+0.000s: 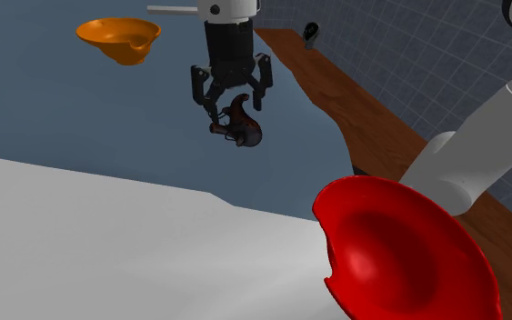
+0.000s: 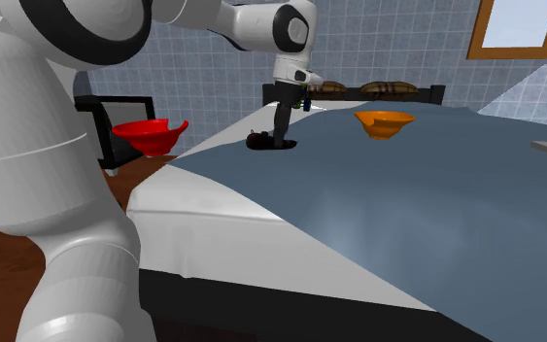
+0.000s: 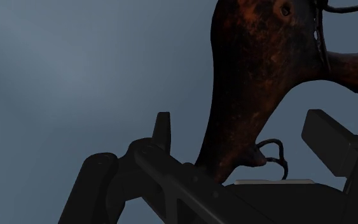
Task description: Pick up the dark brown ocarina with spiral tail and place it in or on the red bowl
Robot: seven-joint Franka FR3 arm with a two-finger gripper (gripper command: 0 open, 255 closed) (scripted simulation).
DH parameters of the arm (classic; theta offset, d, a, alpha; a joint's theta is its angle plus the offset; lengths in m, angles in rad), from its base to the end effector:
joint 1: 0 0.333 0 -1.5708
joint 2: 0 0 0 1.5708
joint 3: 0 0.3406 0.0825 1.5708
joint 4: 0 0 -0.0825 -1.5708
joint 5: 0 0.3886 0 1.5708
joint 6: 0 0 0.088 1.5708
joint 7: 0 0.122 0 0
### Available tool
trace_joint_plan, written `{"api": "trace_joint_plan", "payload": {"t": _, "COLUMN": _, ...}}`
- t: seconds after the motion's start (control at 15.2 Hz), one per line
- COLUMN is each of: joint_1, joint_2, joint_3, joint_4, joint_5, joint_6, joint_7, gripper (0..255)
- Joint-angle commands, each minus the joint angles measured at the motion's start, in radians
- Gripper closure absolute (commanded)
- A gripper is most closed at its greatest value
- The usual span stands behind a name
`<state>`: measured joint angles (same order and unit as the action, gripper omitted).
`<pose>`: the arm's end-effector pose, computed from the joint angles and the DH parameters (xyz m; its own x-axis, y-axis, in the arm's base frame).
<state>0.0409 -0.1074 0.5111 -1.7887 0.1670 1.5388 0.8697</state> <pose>0.4209 0.2973 0.5797 0.9274 -0.3243 -0.1864 -0.3215 -0.9458 0.0456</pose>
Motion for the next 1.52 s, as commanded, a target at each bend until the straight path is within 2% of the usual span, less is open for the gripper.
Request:
{"api": "trace_joint_plan", "payload": {"t": 0.0, "joint_1": 0.000, "joint_2": -0.001, "joint_3": 0.000, "joint_4": -0.011, "joint_5": 0.000, "joint_6": 0.010, "joint_7": -0.002, "gripper": 0}}
{"api": "trace_joint_plan", "payload": {"t": 0.4, "joint_1": 0.000, "joint_2": -0.001, "joint_3": 0.000, "joint_4": -0.011, "joint_5": 0.000, "joint_6": 0.010, "joint_7": -0.002, "gripper": 0}}
{"api": "trace_joint_plan", "payload": {"t": 0.46, "joint_1": 0.000, "joint_2": -0.001, "joint_3": 0.000, "joint_4": -0.011, "joint_5": 0.000, "joint_6": 0.010, "joint_7": -0.002, "gripper": 255}}
{"api": "trace_joint_plan", "payload": {"t": 1.06, "joint_1": 0.000, "joint_2": -0.001, "joint_3": 0.000, "joint_4": -0.011, "joint_5": 0.000, "joint_6": 0.010, "joint_7": -0.002, "gripper": 255}}
{"api": "trace_joint_plan", "payload": {"t": 1.45, "joint_1": -0.001, "joint_2": 0.012, "joint_3": 0.000, "joint_4": 0.083, "joint_5": -0.005, "joint_6": -0.071, "joint_7": 0.012, "gripper": 255}}
